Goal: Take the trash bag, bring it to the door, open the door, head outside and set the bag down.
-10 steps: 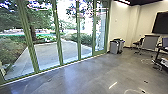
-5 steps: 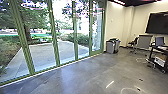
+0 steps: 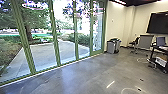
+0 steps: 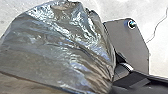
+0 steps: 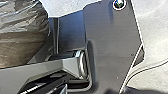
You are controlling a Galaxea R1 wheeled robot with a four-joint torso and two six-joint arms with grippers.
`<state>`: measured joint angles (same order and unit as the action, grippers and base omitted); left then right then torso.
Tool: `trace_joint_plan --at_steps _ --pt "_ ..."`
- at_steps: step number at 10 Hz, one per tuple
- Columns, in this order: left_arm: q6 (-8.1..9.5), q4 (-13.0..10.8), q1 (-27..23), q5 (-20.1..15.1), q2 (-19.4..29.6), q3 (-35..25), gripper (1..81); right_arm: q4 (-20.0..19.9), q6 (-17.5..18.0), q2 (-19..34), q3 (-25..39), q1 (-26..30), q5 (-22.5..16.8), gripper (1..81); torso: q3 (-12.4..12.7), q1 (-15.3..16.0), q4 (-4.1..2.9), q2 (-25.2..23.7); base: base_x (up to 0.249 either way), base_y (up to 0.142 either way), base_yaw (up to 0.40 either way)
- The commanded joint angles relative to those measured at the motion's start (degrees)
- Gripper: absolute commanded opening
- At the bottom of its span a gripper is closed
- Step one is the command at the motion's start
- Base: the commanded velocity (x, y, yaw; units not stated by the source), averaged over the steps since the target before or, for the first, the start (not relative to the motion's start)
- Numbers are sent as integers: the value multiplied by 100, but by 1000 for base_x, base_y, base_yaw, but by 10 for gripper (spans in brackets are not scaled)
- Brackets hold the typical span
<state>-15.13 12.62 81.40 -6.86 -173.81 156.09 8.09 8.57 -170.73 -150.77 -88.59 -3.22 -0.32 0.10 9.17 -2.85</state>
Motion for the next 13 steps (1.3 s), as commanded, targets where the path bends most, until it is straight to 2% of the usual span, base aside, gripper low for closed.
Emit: trace_joint_plan --at_steps 1,5,13 --pt "-34 -14 -409 -307 30 1 10 34 -22 1 23 311 -303 811 0 0 0 0 0 0 0" --pt "-34 -5 -409 -307 30 1 10 34 -22 -7 14 311 -311 811 5 -10 0 -7 65 0 0" --pt "-34 -5 -409 -307 39 1 10 26 -22 -8 5 311 -302 811 5 -9 0 -7 129 0 0"
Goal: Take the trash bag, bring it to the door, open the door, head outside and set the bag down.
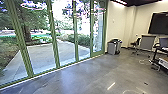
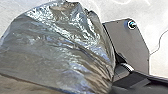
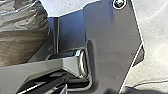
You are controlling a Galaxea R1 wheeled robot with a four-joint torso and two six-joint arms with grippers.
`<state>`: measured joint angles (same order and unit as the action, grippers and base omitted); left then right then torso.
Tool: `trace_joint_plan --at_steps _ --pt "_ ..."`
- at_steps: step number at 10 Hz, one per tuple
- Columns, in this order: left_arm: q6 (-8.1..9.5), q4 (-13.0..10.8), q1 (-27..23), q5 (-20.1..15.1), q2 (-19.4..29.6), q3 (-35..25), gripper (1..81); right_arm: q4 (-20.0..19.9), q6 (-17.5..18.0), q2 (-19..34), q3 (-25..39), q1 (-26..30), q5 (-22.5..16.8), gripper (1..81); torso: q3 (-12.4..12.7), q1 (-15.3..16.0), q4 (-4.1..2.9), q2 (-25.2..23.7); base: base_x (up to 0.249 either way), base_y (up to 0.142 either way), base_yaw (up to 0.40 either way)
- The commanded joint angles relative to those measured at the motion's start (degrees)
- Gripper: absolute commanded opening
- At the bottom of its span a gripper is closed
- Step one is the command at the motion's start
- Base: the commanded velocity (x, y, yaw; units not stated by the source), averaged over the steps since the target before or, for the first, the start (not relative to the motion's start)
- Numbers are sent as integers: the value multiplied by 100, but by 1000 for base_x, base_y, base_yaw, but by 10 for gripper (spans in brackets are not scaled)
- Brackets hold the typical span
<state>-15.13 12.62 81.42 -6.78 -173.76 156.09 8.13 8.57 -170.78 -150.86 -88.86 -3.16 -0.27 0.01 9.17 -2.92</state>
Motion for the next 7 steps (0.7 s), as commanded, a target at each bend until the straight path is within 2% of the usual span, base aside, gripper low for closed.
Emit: trace_joint_plan --at_steps 1,3,7 --pt "-34 -5 -412 -315 34 1 10 31 -22 -3 14 337 -308 811 0 0 0 0 135 0 0" --pt "-34 -5 -412 -315 34 1 10 31 -22 -11 14 355 -317 811 0 0 0 0 137 0 0" --pt "-34 -5 -420 -307 34 1 10 39 -22 -12 14 364 -317 811 0 2 0 0 145 -74 0"
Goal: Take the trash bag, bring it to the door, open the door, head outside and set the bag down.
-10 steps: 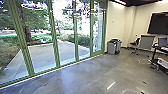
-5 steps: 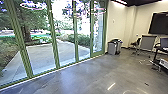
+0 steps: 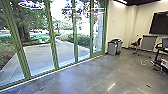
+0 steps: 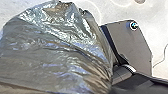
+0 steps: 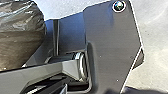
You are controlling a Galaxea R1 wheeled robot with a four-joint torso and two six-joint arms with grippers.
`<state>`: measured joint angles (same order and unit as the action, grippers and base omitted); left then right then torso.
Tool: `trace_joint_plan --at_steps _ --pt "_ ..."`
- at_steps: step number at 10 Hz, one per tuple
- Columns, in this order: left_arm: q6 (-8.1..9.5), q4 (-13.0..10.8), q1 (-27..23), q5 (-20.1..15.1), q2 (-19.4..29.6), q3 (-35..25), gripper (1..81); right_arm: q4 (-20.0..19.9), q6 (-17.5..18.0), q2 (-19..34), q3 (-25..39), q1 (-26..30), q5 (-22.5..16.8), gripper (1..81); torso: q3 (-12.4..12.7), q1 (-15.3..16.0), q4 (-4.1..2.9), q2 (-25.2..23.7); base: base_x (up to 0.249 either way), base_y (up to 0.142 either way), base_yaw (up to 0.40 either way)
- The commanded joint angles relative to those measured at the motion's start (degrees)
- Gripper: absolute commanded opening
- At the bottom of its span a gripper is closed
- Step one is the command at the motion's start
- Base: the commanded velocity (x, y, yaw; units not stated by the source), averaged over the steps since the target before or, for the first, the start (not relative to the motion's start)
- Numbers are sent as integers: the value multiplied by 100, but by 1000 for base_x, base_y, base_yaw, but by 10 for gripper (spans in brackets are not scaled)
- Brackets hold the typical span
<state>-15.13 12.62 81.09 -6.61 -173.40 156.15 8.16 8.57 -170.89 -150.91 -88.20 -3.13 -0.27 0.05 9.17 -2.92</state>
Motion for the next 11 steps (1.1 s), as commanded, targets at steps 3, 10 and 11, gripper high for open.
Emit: trace_joint_plan --at_steps 3,10,11 --pt "-34 -5 -396 -332 -2 -5 10 37 -22 -9 19 298 -320 811 0 -5 0 0 154 -78 0" --pt "-34 3 -397 -332 -2 -5 10 28 -22 -1 -17 280 -320 811 0 -2 0 0 164 -62 0" --pt "-34 -5 -396 -332 -2 -5 10 28 -22 -1 -17 272 -320 811 0 -2 0 0 165 0 0"
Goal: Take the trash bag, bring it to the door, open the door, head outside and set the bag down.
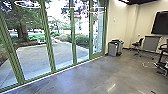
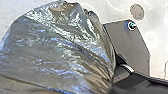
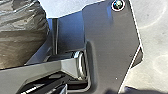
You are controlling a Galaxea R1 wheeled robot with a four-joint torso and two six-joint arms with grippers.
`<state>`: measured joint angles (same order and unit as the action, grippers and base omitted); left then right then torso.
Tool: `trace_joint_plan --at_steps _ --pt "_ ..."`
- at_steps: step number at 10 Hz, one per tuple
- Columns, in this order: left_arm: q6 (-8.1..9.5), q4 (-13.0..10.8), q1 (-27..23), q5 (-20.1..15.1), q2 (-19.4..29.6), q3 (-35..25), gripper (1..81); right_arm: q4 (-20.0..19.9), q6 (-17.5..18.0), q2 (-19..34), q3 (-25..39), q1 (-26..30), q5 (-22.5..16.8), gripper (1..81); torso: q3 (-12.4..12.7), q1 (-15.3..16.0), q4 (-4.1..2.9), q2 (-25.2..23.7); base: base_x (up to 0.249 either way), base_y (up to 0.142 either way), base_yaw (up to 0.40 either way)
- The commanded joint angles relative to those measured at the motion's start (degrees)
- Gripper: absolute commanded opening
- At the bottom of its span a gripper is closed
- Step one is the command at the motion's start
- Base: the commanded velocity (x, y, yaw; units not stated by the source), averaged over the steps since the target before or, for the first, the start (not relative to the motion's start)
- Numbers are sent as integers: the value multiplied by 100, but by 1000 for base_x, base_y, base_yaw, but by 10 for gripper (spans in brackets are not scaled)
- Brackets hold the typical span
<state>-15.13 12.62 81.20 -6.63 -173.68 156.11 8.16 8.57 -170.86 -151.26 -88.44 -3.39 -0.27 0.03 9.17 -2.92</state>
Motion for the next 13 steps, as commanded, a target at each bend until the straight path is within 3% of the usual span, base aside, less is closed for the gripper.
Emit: trace_joint_plan --at_steps 1,11,13 --pt "-34 -5 -407 -330 26 -2 10 28 -22 -12 10 296 -286 811 0 0 0 0 165 0 0" --pt "-34 4 -407 -321 35 -2 10 20 -22 -12 10 287 -285 811 0 2 0 0 165 0 0" --pt "-34 4 -407 -330 35 -2 10 28 -22 -12 10 287 -286 811 0 2 0 0 165 -67 0"
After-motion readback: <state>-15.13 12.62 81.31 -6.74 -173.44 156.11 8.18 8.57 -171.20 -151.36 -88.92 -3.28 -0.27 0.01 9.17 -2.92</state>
